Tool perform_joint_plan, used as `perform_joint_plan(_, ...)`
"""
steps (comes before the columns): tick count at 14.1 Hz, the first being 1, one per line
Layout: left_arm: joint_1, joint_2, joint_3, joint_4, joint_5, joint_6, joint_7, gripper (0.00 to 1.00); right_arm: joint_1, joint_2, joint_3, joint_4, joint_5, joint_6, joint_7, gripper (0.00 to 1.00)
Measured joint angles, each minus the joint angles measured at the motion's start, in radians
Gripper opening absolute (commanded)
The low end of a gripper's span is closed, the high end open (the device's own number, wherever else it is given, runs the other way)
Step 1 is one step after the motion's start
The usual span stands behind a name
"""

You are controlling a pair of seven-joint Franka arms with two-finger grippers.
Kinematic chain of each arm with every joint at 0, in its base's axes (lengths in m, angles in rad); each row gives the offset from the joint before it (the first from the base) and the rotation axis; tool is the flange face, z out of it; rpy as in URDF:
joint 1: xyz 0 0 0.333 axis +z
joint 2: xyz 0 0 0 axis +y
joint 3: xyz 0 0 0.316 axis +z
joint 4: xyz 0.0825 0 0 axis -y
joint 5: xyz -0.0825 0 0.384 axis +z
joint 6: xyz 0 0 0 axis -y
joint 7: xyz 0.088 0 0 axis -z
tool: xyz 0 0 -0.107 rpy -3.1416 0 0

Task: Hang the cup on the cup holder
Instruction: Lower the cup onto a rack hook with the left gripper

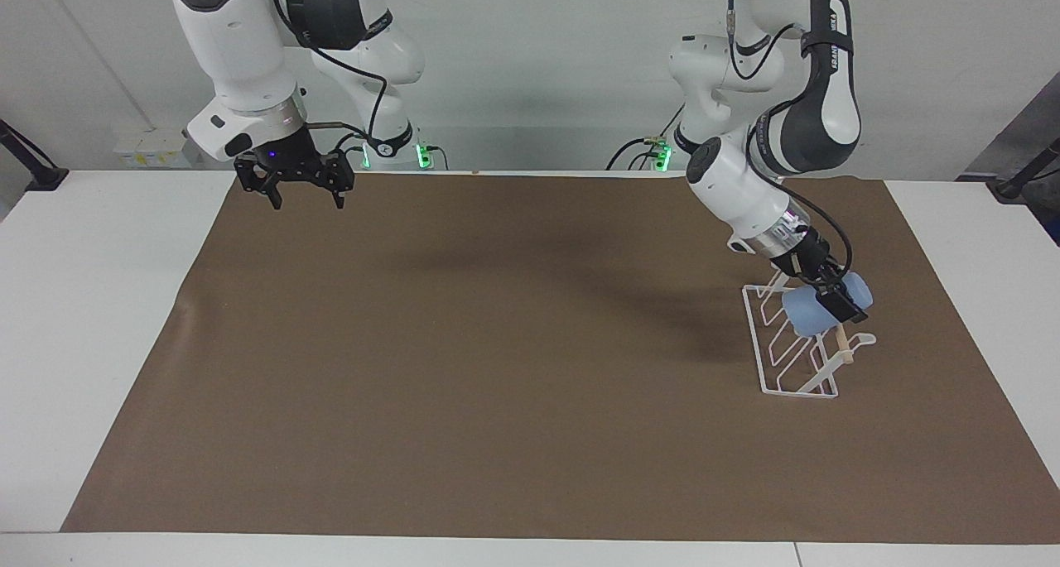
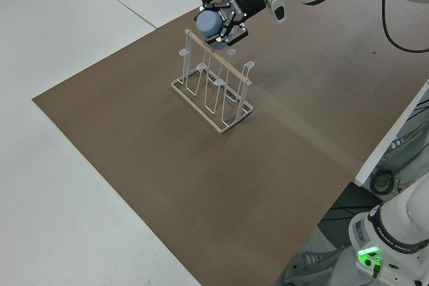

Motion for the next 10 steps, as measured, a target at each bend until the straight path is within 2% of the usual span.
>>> perform_joint_plan(10,0.029,0.015,0.0,0.005,0.052,0.1,-0.004,0.0,0.0,0.0,0.0,0.0,0.0,0.0,0.0,1.0)
